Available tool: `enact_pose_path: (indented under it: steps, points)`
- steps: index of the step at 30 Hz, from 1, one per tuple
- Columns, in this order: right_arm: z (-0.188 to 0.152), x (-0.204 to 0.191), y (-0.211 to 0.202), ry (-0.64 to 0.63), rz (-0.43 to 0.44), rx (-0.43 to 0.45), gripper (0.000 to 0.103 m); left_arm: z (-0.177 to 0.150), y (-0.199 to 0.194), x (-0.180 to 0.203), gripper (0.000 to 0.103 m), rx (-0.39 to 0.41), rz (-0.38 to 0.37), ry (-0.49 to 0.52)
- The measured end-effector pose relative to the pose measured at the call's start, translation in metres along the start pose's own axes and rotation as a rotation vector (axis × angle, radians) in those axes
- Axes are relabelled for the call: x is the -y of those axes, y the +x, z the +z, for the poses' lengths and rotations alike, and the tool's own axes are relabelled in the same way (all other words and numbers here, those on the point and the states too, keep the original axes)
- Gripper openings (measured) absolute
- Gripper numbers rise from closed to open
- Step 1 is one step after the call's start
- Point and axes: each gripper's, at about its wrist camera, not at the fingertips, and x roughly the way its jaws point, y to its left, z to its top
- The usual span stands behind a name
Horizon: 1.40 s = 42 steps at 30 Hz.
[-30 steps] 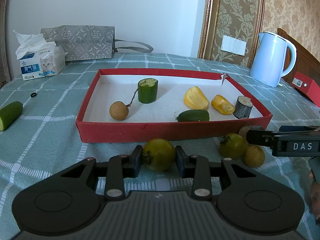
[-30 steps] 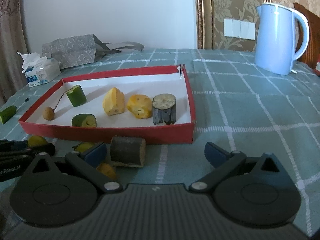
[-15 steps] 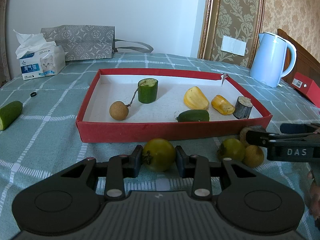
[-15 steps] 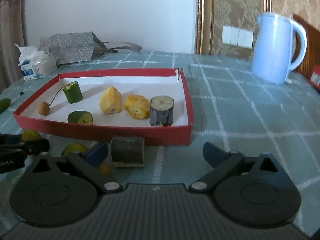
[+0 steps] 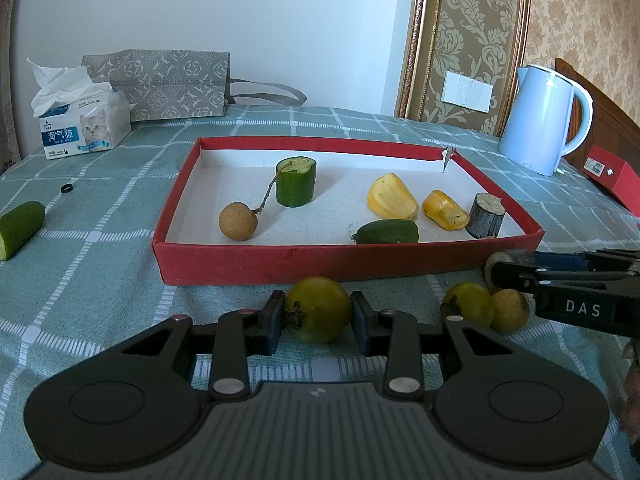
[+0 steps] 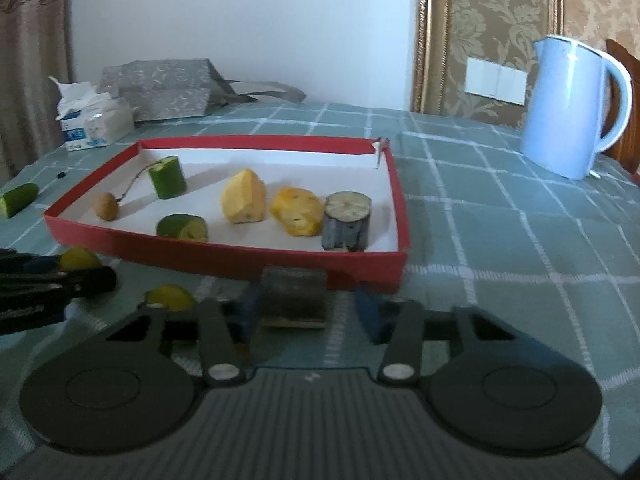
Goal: Organize fruits
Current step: 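Grasp the second dark log with the right tool while the left tool holds the citrus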
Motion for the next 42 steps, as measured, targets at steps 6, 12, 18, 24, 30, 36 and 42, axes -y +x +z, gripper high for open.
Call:
enact_pose_path:
  steps: [6,12,18,24,30,36,42]
  points:
    - [-0.001,-0.001,-0.001,-0.018,-0.022,0.0,0.04,0.0,0.0,0.0,0.034,0.0,0.0,-0.001]
    - [0.0,0.001,0.004,-0.02,-0.048,-0.014,0.058,0.0,0.0,0.0,0.034,0.0,0.0,-0.001]
    - [-0.001,0.009,0.007,0.025,0.02,-0.03,0.038,0.0,0.0,0.0,0.034,0.0,-0.002,-0.003]
    - [-0.003,0.001,0.0,-0.01,0.026,0.002,0.031,0.0,-0.001,0.0,0.034,0.001,-0.007,-0.009]
    - [-0.005,0.008,-0.013,0.009,0.0,0.056,0.031,0.0,-0.001,-0.003,0.034,0.004,-0.016,-0.02]
    - [-0.008,0.021,-0.012,0.047,-0.039,0.049,0.031,0.0,-0.001,-0.002,0.034,0.004,-0.013,-0.016]
    - [-0.009,0.027,-0.011,0.075,-0.029,0.038,0.031,0.0,-0.001,0.003,0.034,0.001,0.011,0.019]
